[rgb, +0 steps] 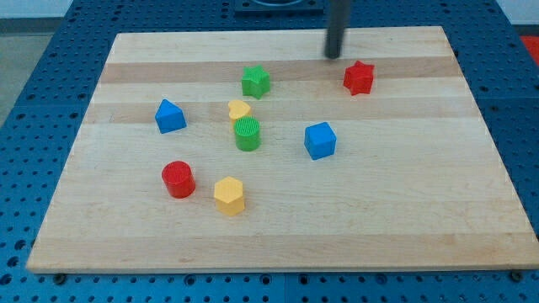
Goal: Move the green star up towards the top
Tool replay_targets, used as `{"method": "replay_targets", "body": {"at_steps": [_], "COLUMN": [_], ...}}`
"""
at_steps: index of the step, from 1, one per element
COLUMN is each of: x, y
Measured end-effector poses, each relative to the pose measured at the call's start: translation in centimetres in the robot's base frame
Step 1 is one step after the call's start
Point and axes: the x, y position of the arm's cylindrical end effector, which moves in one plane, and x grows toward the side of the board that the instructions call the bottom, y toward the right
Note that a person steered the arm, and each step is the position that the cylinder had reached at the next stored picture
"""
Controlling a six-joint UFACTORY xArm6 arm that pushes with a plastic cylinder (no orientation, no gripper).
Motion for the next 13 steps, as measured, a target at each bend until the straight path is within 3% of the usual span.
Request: {"method": "replay_targets", "body": {"at_steps": [1,2,3,5,7,8,10,11,12,13], "x": [6.6,10.1,9.5,4.2,8.2,5.7,4.5,3.7,6.3,5.2], "y": [-0.2,-2.8,-8.4,-7.8,-15.6,-16.0,-5.1,-3.6,-11.0,-15.9]}}
